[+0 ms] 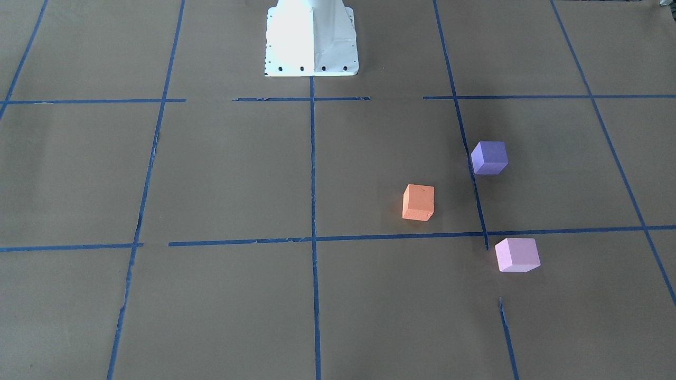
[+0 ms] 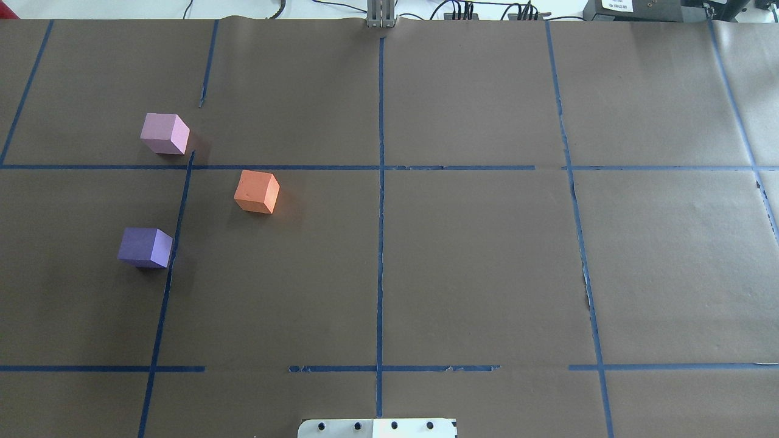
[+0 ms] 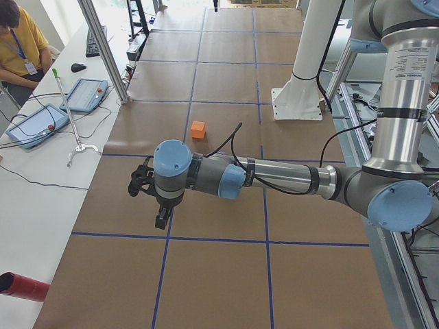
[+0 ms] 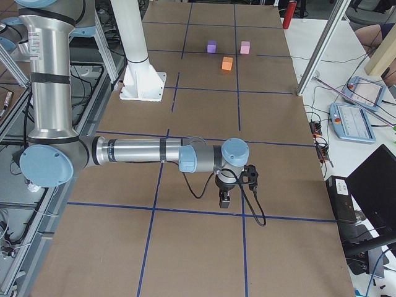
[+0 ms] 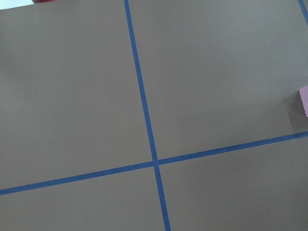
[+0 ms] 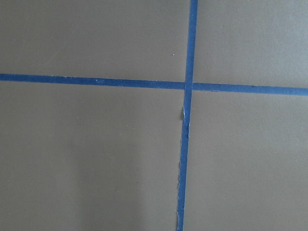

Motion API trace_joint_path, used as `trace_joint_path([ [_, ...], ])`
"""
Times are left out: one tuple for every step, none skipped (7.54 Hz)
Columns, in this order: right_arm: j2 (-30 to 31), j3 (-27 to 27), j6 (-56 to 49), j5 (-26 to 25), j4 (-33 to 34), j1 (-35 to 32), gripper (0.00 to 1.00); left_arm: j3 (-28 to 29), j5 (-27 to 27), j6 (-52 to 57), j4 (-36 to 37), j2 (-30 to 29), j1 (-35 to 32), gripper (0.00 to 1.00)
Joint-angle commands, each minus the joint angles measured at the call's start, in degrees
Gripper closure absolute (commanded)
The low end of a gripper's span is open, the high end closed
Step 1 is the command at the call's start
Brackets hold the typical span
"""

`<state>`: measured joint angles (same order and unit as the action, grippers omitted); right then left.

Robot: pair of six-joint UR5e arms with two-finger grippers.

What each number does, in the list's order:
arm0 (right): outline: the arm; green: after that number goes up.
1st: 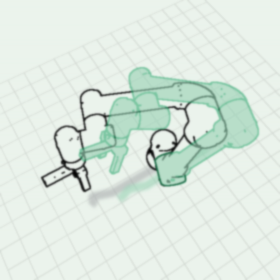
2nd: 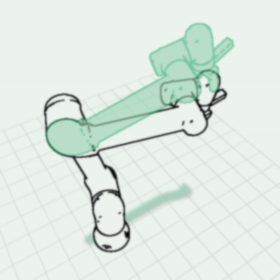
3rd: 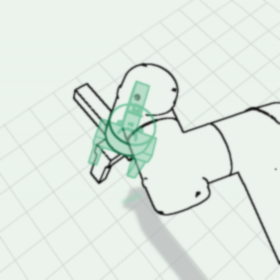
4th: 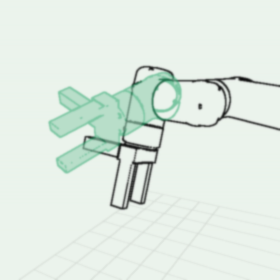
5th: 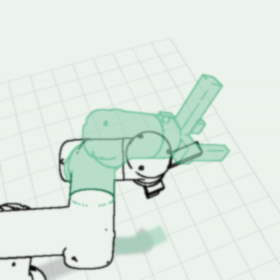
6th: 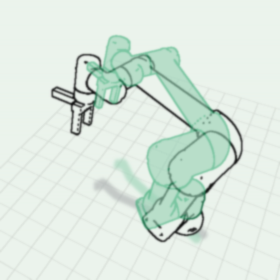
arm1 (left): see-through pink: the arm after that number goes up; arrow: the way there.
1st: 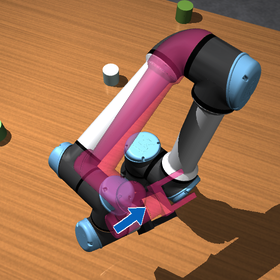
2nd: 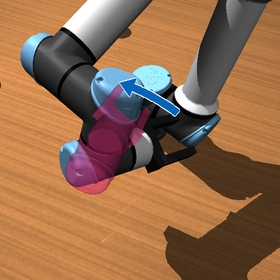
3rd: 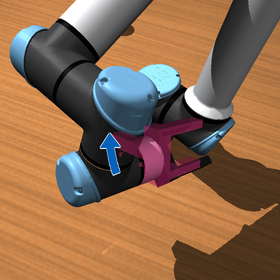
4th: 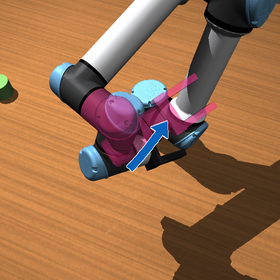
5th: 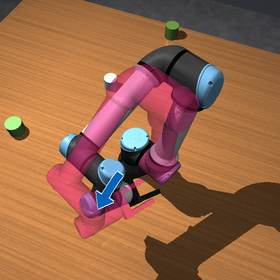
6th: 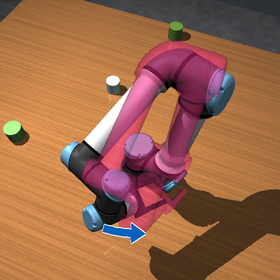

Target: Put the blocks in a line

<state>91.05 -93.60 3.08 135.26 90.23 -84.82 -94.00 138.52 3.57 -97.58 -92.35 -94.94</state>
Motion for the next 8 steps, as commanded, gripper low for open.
trace_joint_path([
  [0.0,0.0,0.0,0.0,0.03,0.0,0.0,-0.83,-0.17,-0.23,0.11,0.42,0.02,0.0],
  [0.0,0.0,0.0,0.0,0.03,0.0,0.0,-0.31,-0.09,-0.23,0.03,0.42,0.02,0.0],
  [0.0,0.0,0.0,0.0,0.03,0.0,0.0,-0.92,-0.17,-0.32,0.11,0.42,0.02,0.0],
  [0.0,0.0,0.0,0.0,-0.05,0.0,0.0,-1.01,-0.09,0.03,-0.15,0.42,0.02,0.0],
  [0.0,0.0,0.0,0.0,-0.05,0.0,0.0,-1.36,0.0,0.81,-1.54,1.55,-0.06,0.0],
  [0.0,0.0,0.0,0.0,0.03,0.0,0.0,-2.93,-2.0,-1.18,-4.78,1.3,0.2,0.0],
  [0.0,0.0,0.0,0.0,0.03,0.0,0.0,-4.42,-2.46,-7.2,-5.16,0.69,0.46,0.0],
  [0.0,0.0,0.0,0.0,0.03,0.0,0.0,-6.0,-2.98,-10.74,-5.33,0.16,4.38,0.0],
])
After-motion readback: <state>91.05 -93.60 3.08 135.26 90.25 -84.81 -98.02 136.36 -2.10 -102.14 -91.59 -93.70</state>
